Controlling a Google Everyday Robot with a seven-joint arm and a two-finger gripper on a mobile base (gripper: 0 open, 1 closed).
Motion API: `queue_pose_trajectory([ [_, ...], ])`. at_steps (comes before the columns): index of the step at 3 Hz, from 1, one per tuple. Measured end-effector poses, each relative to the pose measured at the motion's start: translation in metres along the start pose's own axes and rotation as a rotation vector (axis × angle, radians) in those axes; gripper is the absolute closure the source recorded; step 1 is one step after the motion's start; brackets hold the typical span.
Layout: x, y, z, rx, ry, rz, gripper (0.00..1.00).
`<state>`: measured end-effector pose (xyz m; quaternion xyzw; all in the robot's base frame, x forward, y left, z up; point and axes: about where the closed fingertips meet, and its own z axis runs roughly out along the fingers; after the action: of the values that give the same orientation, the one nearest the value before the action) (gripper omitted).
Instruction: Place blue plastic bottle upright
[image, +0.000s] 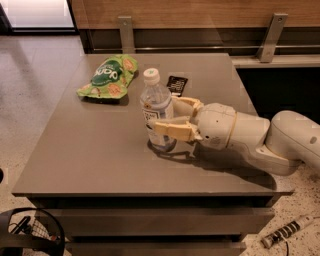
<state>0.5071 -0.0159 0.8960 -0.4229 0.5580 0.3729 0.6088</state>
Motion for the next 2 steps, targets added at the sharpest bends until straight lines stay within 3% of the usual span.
queue_pose_trajectory([
  [1,0.0014,0.0001,-0.0011,0.005,-0.007,0.008,1.00],
  [2,0.0004,0.0000,-0.0011,0.005,-0.007,0.008,0.87],
])
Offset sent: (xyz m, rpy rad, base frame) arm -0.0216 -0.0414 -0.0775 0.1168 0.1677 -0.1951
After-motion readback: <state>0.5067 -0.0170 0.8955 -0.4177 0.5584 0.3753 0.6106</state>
